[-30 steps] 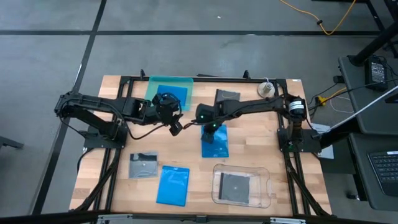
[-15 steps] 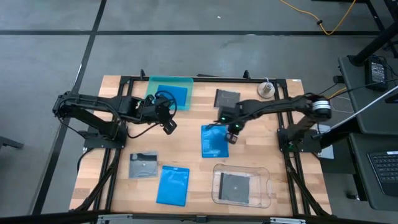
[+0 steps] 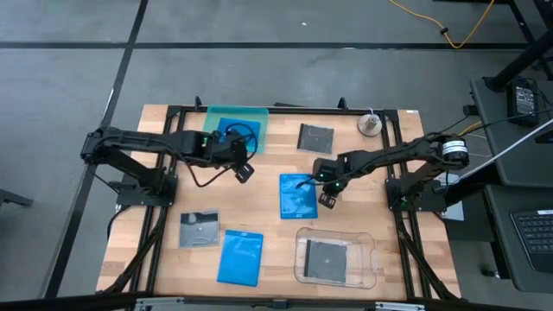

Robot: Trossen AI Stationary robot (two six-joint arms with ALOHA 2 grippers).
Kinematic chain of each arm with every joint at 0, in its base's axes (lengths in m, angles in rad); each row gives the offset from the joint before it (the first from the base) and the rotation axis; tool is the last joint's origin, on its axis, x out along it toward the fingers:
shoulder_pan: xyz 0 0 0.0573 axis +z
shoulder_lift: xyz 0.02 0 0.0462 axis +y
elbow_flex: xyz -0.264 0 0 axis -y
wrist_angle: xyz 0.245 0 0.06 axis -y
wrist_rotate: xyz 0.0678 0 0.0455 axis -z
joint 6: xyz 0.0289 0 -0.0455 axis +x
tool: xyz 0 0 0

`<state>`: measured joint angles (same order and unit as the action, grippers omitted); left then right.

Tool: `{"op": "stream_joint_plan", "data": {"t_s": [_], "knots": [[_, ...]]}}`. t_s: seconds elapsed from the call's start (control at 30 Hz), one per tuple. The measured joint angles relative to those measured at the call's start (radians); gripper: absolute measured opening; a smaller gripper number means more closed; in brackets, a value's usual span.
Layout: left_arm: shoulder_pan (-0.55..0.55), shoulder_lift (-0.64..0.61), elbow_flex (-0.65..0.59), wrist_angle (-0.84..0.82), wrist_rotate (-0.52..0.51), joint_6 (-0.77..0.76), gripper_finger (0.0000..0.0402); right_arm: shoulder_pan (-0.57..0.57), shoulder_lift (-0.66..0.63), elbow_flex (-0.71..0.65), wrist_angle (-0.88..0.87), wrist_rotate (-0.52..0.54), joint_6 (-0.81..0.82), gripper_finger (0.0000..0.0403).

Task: Pick & place jewel cases by type
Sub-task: Put the top dark blue CD case into the light blue bin

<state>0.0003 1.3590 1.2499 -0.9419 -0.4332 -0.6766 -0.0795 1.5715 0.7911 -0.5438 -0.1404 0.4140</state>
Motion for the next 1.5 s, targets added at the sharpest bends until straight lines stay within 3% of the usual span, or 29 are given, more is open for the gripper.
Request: {"op": "stream_joint_plan", "data": {"t_s": [0.13,0.33,0.57,0.8,1.13,1.5], "knots": [[0.014,0.033,-0.034,0.054,0.038,-0.022,0.0143,0.0,0.018,-0.022,0.054,0.0,-0.005,0.0008],[0.035,0.036,-0.237,0.394,0.215,-0.123,0.0143,-0.002,0.078,-0.02,0.085,-0.027,-0.053,0.0009],[0.055,0.036,-0.423,0.647,0.336,-0.273,0.0143,-0.011,0.09,-0.02,0.14,-0.048,-0.076,0.0009],[0.054,0.036,-0.543,0.79,0.349,-0.358,0.0148,-0.028,0.096,-0.024,0.206,-0.057,-0.109,0.0009],[0.054,0.036,-0.67,0.989,0.365,-0.46,0.0215,-0.052,0.196,-0.006,0.408,-0.117,-0.13,0.0009],[0.041,0.128,-0.673,1.023,0.407,-0.528,0.0241,-0.052,0.352,0.217,0.373,-0.131,-0.188,0.0009]]}}
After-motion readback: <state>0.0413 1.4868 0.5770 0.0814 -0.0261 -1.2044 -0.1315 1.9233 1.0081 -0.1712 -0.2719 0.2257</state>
